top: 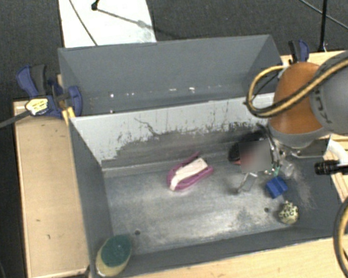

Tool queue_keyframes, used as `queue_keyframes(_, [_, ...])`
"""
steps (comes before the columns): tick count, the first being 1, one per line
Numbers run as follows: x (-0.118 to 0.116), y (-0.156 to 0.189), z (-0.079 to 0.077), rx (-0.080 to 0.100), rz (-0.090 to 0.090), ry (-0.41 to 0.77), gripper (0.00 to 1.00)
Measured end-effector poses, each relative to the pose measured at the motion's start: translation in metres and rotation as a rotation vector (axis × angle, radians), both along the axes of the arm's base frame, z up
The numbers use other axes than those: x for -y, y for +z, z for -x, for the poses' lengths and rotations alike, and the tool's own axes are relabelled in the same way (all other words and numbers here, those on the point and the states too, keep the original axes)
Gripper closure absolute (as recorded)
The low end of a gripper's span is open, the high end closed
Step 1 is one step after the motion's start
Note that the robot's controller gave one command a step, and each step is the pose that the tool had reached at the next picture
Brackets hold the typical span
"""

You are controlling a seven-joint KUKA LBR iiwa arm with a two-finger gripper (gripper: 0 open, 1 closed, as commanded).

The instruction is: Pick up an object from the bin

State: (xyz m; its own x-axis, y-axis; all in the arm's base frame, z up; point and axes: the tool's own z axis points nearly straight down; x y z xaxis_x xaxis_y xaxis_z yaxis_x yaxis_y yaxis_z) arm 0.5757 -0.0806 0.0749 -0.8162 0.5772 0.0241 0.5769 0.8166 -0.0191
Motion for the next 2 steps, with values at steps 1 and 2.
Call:
queue_keyframes(1, [-0.002, 0.001, -0.006, 0.027, 0.000, 0.005, 1.00])
queue_keyframes(2, [0.057, 0.031, -0.018, 0.035, 0.002, -0.075, 1.00])
